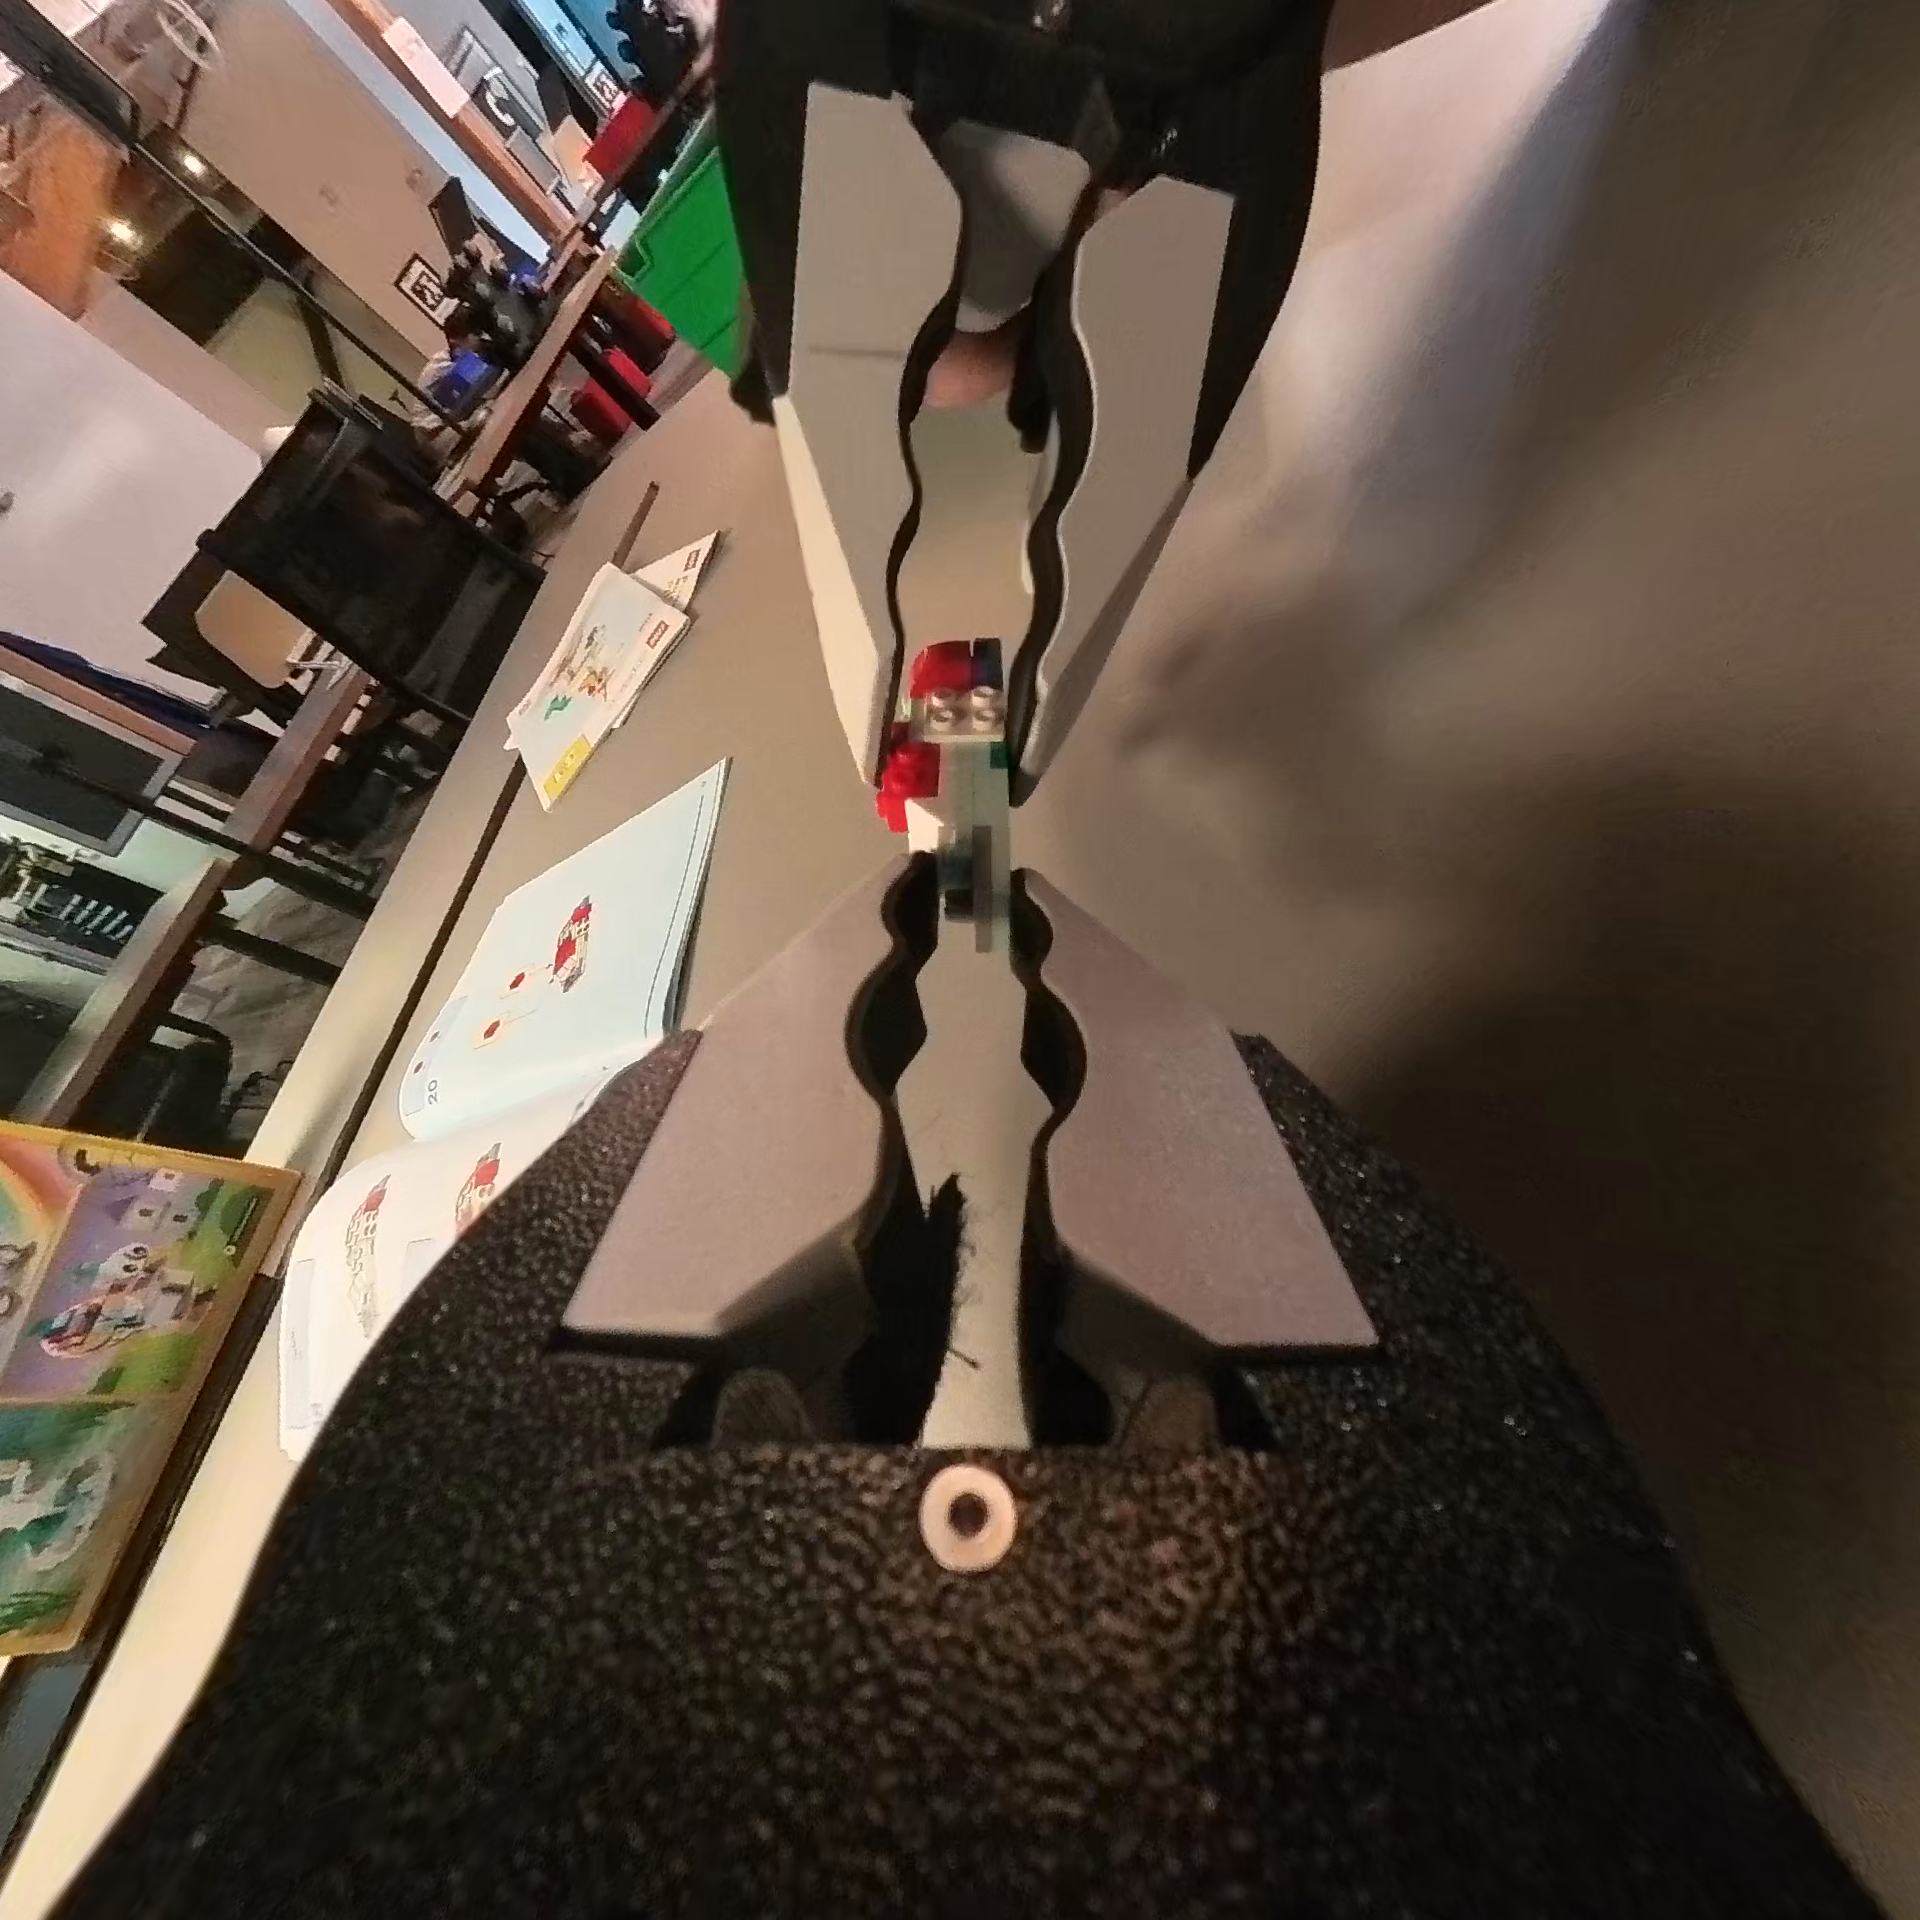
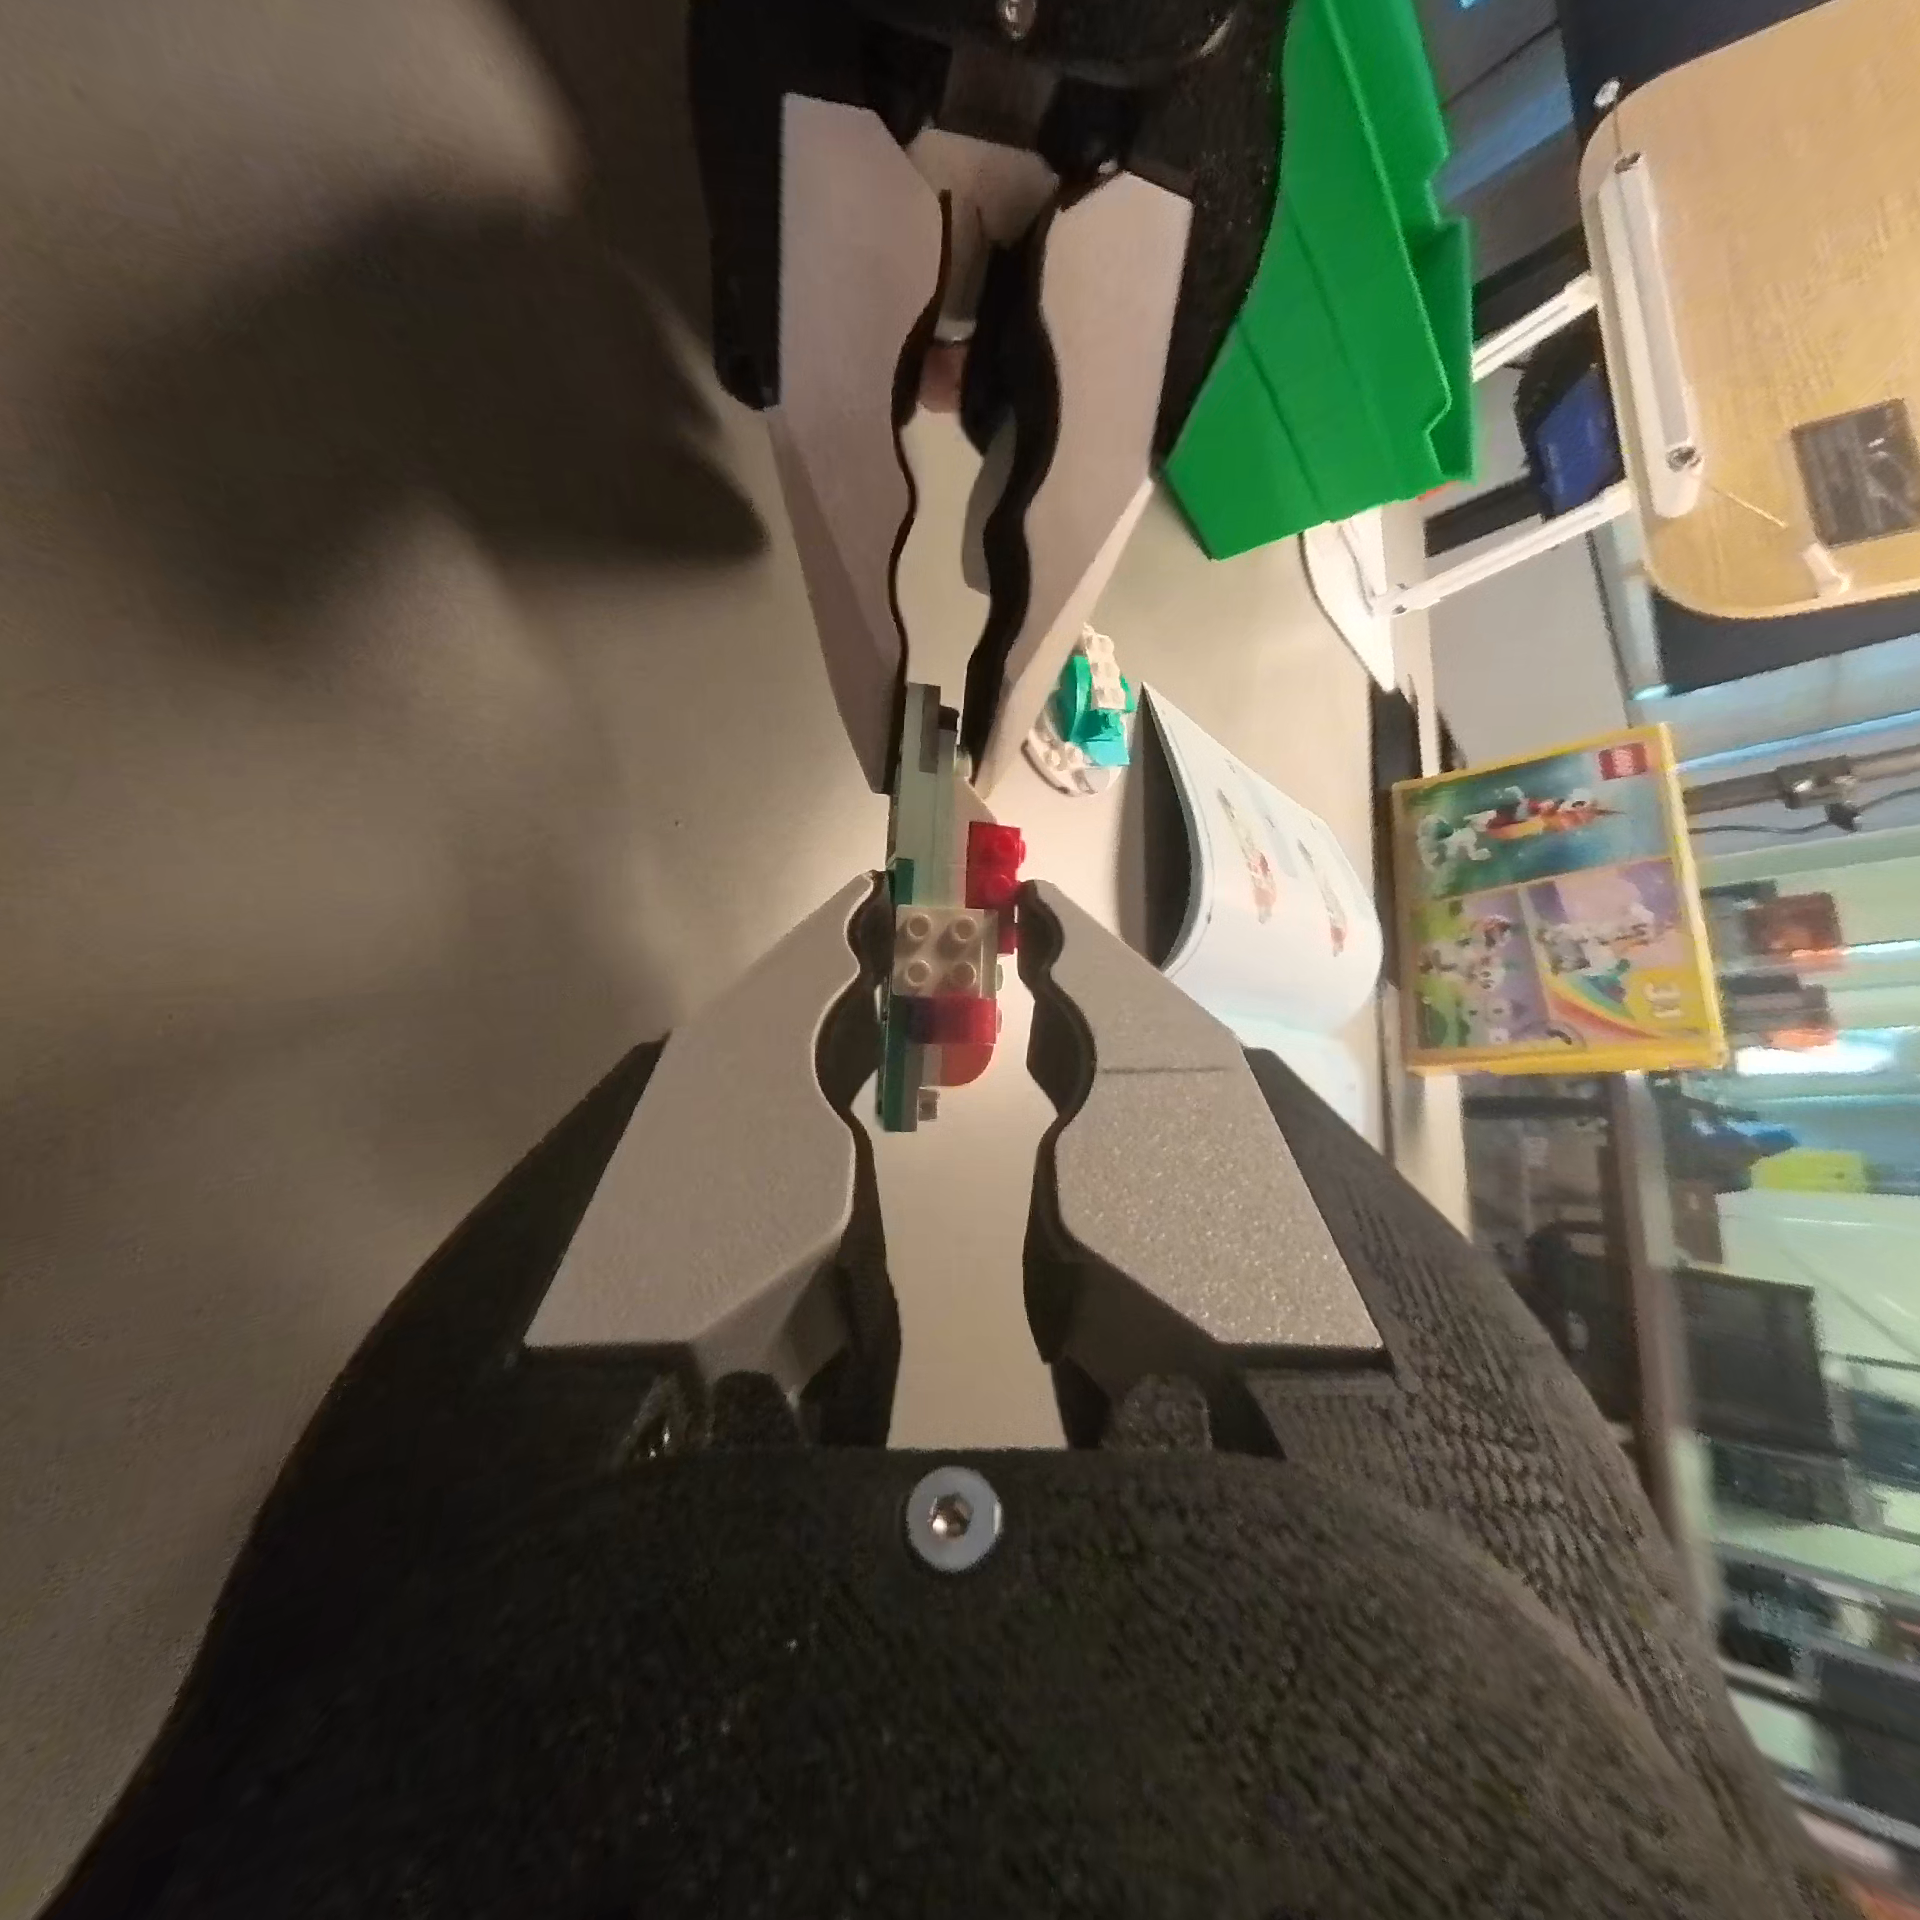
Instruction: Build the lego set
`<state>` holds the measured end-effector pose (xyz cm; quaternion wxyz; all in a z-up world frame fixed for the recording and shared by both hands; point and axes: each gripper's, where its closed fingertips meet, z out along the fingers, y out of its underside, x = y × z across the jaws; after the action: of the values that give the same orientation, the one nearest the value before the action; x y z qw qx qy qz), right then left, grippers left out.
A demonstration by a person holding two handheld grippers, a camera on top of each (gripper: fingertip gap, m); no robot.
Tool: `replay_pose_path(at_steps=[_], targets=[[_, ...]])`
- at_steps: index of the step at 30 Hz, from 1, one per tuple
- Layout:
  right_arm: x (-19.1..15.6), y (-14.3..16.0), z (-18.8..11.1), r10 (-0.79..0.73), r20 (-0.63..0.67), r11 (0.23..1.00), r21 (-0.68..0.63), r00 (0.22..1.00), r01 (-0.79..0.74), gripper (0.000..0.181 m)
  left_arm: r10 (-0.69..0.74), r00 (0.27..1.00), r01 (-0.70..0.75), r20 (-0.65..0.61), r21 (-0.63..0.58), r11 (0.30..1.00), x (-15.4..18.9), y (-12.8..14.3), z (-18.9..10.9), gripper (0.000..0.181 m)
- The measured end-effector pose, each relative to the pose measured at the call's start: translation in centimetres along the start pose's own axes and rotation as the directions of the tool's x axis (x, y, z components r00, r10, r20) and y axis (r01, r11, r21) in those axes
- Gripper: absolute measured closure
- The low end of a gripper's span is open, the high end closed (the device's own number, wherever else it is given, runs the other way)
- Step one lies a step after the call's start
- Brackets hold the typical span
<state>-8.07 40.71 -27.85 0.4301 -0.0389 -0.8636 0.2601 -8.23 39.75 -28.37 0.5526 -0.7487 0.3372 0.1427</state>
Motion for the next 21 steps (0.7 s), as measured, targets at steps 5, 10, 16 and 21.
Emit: replay_pose_path(at_steps=[5, 10, 16, 21], targets=[[0.7, -0.5, 0.1, 0.137, -0.025, 0.989, 0.061, 0.990, -0.136, 0.151, -0.003, 1.000, 0.003, 0.020, 0.004, 1.000, -0.6, -0.1, -0.2, 0.170], [0.2, -1.3, 0.2, 0.136, 0.004, 0.986, 0.092, 0.991, -0.136, 0.148, 0.037, 0.999, -0.037, -0.001, -0.015, 0.999, 0.2, 0.0, 0.2, 0.170], [0.2, -1.2, 0.3, 0.150, 0.010, 0.985, 0.085, 0.989, -0.151, 0.152, 0.027, 1.000, -0.026, 0.001, -0.004, 1.000, 0.1, -0.1, 0.2, 0.170], [-0.1, -1.2, 0.5, 0.148, 0.021, 0.986, 0.079, 0.989, -0.150, 0.159, 0.020, 1.000, -0.020, -0.001, -0.009, 1.000, 0.1, 0.1, 0.2, 0.170]])
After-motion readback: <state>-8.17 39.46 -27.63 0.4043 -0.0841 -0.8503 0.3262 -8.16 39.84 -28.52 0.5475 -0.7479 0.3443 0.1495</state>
